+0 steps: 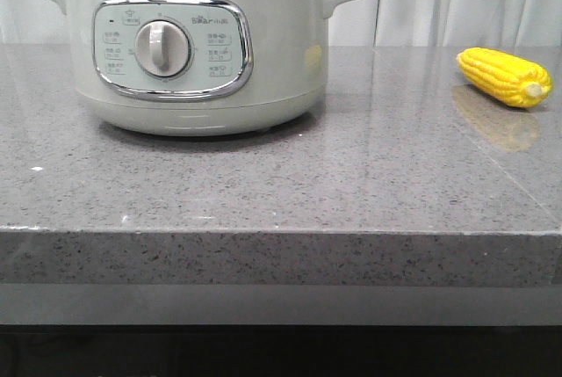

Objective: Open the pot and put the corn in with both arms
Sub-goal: 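Move the left gripper toward the glass lid knob and the right gripper toward the corn, then lower the left gripper over the lid knob and open the right gripper above the corn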

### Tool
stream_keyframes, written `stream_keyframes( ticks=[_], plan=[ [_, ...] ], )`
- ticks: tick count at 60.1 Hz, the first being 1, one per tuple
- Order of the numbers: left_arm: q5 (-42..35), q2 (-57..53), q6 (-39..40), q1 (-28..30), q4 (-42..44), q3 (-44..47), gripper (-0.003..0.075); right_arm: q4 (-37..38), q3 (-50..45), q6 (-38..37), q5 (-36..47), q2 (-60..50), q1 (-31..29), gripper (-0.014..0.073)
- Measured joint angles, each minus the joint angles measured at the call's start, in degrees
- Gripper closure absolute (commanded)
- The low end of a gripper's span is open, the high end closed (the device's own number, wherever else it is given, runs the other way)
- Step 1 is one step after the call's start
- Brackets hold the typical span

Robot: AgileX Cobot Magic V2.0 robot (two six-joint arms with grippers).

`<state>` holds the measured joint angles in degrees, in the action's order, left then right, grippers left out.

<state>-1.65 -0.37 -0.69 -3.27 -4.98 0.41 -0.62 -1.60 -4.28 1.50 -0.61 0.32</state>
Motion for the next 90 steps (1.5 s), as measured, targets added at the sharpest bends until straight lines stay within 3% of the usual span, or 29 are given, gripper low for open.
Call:
stream_keyframes(
  ticks=[16, 23, 40, 59, 90],
  plan=[
    [1.6, 0.0, 0.0, 0.0, -2.5, -0.6, 0.0741, 0.0, 0.0, 0.0, -2.8, 0.0, 0.0, 0.0713],
    [8.8, 0.0, 0.0, 0.0, -3.3, -5.1, 0.0741, 0.0, 2.5, 0.0, -6.0, 0.0, 0.0, 0.0713],
    [22.5, 4.2, 0.0, 0.0, -3.3, -21.7, 0.0741, 0.0, 18.9, 0.0, -18.8, 1.0, 0.0, 0.0713],
    [36.9, 19.9, 0.0, 0.0, -3.2, -39.4, 0.0741, 0.0, 36.0, 0.0, -34.0, 16.4, 0.0, 0.0713],
    [38.2, 29.7, 0.0, 0.0, -3.2, -43.0, 0.074, 0.0, 38.5, 0.0, -38.9, 30.5, 0.0, 0.0709]
  ],
)
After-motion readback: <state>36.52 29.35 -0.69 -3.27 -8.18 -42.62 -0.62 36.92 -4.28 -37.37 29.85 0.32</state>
